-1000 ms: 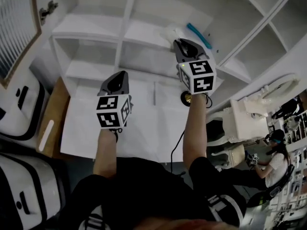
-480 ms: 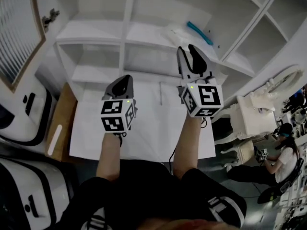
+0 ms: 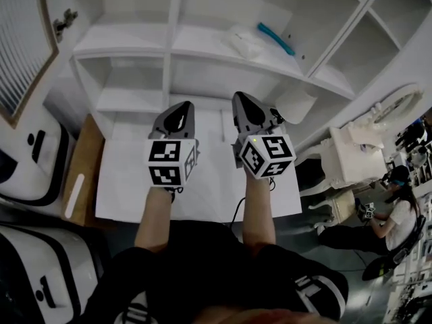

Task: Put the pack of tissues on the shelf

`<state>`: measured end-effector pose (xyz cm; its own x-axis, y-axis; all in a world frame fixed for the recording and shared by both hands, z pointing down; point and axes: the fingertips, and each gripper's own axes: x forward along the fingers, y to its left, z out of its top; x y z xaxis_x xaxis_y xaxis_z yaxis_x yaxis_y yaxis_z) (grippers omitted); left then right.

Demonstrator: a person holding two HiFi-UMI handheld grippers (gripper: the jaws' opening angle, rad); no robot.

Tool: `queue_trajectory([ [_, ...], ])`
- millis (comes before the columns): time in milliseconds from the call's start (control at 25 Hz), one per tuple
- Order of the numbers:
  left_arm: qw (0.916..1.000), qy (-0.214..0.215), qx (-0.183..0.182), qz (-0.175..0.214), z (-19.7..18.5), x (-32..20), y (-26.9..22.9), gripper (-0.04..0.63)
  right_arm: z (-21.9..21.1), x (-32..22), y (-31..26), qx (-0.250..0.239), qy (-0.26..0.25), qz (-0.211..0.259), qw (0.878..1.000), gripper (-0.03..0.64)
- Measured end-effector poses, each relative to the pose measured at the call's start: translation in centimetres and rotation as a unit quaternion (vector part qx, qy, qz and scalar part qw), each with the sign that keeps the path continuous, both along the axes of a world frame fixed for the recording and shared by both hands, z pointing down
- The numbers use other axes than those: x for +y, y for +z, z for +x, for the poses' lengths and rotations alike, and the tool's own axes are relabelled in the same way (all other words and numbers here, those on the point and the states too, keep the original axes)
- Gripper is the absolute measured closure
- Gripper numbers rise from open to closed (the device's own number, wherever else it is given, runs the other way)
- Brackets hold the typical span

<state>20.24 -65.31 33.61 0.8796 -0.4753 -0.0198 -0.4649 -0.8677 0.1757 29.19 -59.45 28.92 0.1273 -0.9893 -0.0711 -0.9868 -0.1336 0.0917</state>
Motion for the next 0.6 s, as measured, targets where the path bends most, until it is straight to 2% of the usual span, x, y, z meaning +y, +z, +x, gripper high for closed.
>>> queue_trajectory([
  [600,0.9998,0.000,0.013,-0.015,0.18,-0.21,0.29,0.586,0.27,-0.35,0.57,0.013,-0.002,-0.019,1.000,0.597],
])
